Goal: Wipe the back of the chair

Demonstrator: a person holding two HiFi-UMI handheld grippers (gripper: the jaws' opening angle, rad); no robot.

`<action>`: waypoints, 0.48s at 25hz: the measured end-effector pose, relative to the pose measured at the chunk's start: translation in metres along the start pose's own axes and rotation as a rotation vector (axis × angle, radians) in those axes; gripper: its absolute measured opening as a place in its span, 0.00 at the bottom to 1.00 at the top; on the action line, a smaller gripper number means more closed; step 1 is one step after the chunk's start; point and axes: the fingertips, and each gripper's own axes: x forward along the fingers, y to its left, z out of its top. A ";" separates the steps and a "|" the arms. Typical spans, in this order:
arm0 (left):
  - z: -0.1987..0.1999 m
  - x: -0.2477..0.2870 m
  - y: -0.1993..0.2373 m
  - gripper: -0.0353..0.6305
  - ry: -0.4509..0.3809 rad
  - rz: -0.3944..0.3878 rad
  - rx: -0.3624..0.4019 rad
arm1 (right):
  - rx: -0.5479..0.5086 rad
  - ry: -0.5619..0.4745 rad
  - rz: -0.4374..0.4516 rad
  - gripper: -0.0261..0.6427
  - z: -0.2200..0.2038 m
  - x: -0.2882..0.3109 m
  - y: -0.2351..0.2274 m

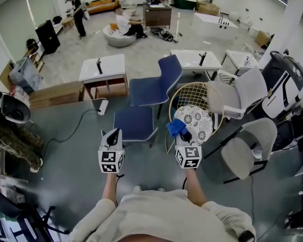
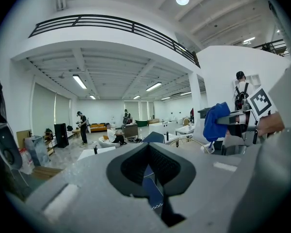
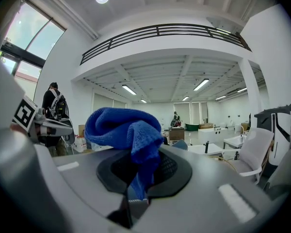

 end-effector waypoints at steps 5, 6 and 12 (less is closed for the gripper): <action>0.005 0.004 0.002 0.06 -0.006 -0.009 0.008 | -0.010 0.000 0.003 0.11 0.005 0.008 0.005; 0.005 0.005 0.002 0.06 -0.008 -0.009 0.007 | -0.010 -0.001 0.005 0.11 0.006 0.009 0.006; 0.002 0.003 0.000 0.06 -0.004 -0.006 0.001 | -0.012 -0.007 0.005 0.11 0.007 0.007 0.006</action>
